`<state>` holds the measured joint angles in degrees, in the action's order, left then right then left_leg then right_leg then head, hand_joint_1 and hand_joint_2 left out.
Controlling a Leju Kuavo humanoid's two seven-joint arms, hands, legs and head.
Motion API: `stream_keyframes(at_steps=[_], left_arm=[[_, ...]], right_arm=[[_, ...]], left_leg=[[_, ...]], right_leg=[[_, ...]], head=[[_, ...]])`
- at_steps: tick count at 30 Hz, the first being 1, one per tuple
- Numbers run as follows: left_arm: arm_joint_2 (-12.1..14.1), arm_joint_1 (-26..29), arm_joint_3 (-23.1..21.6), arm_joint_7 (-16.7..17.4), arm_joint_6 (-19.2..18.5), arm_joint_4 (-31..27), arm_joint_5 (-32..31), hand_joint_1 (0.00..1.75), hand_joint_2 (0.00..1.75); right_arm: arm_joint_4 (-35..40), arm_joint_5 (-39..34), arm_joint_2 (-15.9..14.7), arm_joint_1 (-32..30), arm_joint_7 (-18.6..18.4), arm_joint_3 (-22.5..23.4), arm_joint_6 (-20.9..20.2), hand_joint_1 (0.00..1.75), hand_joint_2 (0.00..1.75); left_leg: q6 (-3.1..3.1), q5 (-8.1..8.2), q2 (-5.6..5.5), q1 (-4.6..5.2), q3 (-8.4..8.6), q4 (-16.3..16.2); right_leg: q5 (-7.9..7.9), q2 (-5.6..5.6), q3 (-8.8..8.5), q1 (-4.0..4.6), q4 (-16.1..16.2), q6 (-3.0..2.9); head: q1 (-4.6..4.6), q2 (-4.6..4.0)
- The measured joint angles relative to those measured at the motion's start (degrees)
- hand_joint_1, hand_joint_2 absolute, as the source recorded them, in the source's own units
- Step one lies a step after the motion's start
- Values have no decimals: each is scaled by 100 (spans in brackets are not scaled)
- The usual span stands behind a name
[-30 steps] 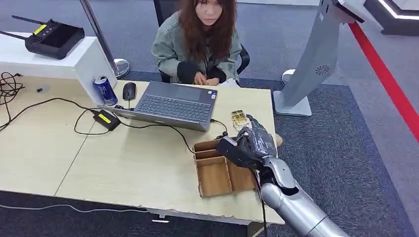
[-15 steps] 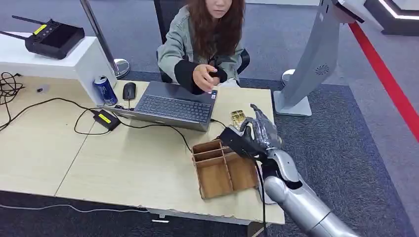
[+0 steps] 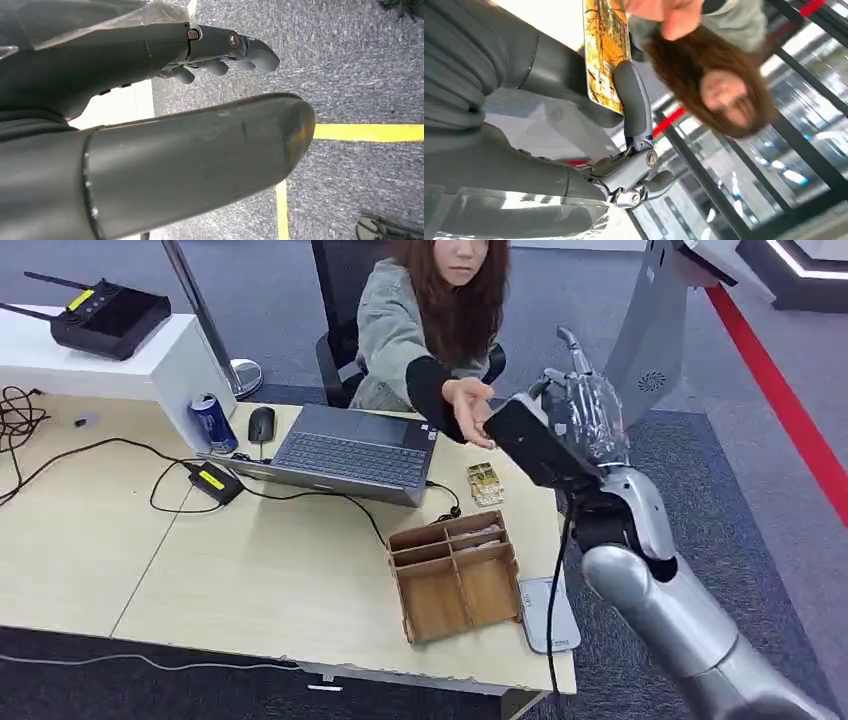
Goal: Pass the card to the sensor for recognition and then transmit it.
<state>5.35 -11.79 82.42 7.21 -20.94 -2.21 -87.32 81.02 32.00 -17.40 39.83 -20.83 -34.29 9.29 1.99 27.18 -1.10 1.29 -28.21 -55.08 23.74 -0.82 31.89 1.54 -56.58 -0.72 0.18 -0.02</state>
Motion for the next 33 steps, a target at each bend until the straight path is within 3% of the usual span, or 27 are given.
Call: stream_keyframes(at_steps=[8, 10, 11, 12, 13, 14, 18, 25, 29, 33], left_arm=[[0, -4, 0, 0, -42, 0, 0, 0, 0], [0, -6, 0, 0, -42, 0, 0, 0, 0], [0, -8, 0, 0, -42, 0, 0, 0, 0], [0, -10, 0, 0, -42, 0, 0, 0, 0], [0, -10, 0, 0, -42, 0, 0, 0, 0], [0, -10, 0, 0, -42, 0, 0, 0, 0], [0, -18, 0, 20, -39, 0, 0, 0, 0], [0, -16, 11, 33, -20, 0, 0, 0, 0], [0, -16, 54, 35, 24, 0, 0, 0, 0], [0, -2, 127, 37, 118, 0, 4, 0, 0]], right_arm=[[42, -324, 70, 453, 44, -11, 57, 175, 175], [-17, -389, 131, 521, 107, -26, 81, 166, 175], [-52, -404, 166, 549, 131, -46, 92, 147, 175], [-90, -418, 192, 565, 160, -68, 101, 37, 175], [-131, -433, 227, 568, 184, -90, 107, 37, 175], [-172, -452, 267, 567, 205, -114, 111, 0, 175], [-343, -593, 409, 546, 344, -208, 107, 0, 175], [-435, -1661, 568, 260, 933, -287, 129, 0, 175], [-170, -2513, 553, -159, 1395, -186, 289, 0, 175], [404, -3612, 463, -853, 2154, 155, 592, 0, 175]], left_leg=[[-1, -2, -1, -1, -2, 0], [-1, -2, -1, -1, -2, 0], [-1, -2, -2, -1, -2, 0], [-1, -2, -3, -2, -2, 0], [-1, -2, -4, -2, -3, 0], [-1, -2, -4, -2, -3, 0], [-1, -2, -3, -2, -3, 1], [-1, -2, -4, -2, -1, 0], [-1, -2, -3, -1, 0, 0], [1, 0, -5, -1, -2, 0]], right_leg=[[0, 1, -1, 0, -1, 0], [0, 1, -1, 0, -1, 0], [0, 0, -1, 1, -1, 0], [0, 1, -1, 1, -1, 0], [0, 1, -1, 1, -1, 0], [0, 1, 0, 1, -1, 0], [0, 1, 1, 1, -1, 0], [0, 2, 0, 1, -1, 0], [0, 1, 2, 2, 1, 0], [2, 2, 1, 2, 5, 1]], head=[[0, 0], [0, 0], [0, 0], [0, 0], [0, 0], [0, 0], [0, 0], [0, 0], [0, 0], [0, 0]])
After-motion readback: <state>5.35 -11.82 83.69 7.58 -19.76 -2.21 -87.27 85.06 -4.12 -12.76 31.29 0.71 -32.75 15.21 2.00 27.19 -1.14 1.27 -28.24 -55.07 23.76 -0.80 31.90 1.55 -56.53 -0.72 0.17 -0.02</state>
